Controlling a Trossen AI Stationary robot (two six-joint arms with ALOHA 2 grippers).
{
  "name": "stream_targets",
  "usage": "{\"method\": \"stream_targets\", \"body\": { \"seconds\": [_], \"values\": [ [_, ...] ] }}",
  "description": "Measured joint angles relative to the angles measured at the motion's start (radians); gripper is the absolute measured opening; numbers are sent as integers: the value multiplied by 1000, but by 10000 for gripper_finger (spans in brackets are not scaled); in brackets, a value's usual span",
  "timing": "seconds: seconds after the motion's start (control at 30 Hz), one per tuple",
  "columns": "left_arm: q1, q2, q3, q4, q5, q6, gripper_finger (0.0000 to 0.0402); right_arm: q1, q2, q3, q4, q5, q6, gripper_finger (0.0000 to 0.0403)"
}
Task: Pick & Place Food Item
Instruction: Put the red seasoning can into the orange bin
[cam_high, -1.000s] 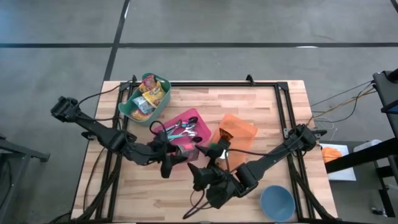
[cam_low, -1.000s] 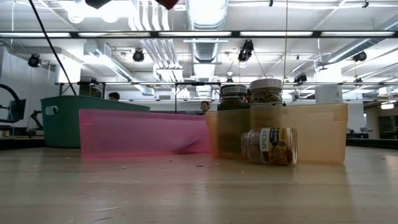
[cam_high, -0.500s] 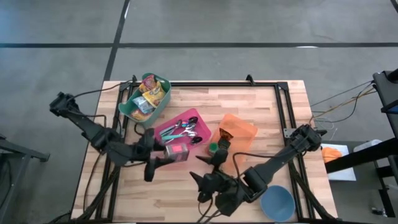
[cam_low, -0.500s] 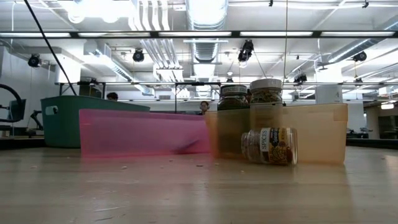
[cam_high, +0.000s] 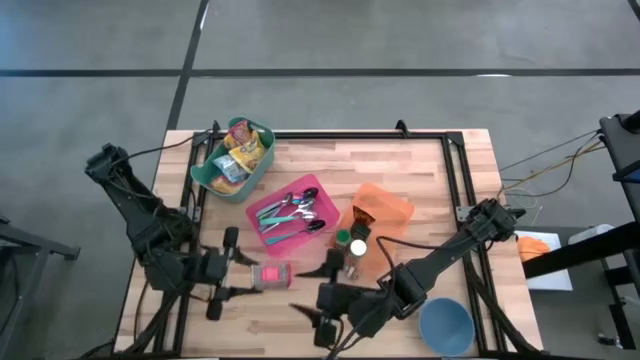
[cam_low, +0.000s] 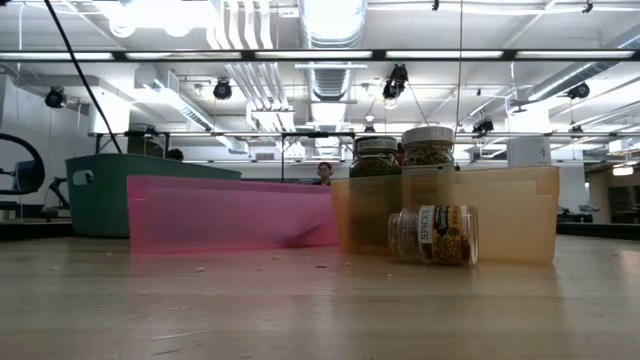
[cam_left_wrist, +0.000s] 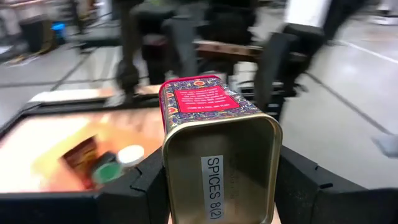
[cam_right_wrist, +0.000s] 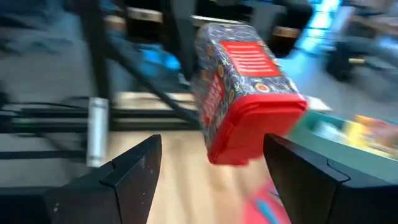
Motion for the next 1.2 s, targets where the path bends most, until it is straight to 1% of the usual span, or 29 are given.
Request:
{"method": "stream_targets", "body": {
  "seconds": [0.03, 0.1, 0.23, 0.33, 0.43, 0.57, 0.7, 0.83, 1.03, 1.2],
  "values": [
    [-11, 0, 0, 14, 22, 20, 201, -2, 0, -2, 31, -42, -11, 274],
    [-31, 0, 0, 35, 71, 54, 201, -5, 3, -3, 81, -88, -22, 274],
    [-52, 0, 0, 66, 125, 93, 201, -8, 4, -3, 134, -93, -20, 274],
    [-51, 0, 0, 75, 139, 114, 201, -9, 7, -4, 151, -104, -16, 274],
    [-51, 0, 0, 82, 140, 117, 201, -12, 7, -5, 156, -127, 9, 274],
    [-51, 0, 0, 81, 143, 117, 201, -13, 7, -8, 173, -182, 4, 274],
    [-51, 0, 0, 81, 146, 117, 201, -22, 7, -19, 192, -206, 34, 274],
    [-50, 0, 0, 81, 140, 117, 201, -37, 8, -24, 193, -205, 56, 274],
    [-46, 2, 0, 88, 59, 113, 201, -62, 8, -32, 195, -205, 95, 274],
    [-33, 3, 0, 94, 55, 98, 201, -74, 8, -33, 200, -205, 89, 274]
  ]
}}
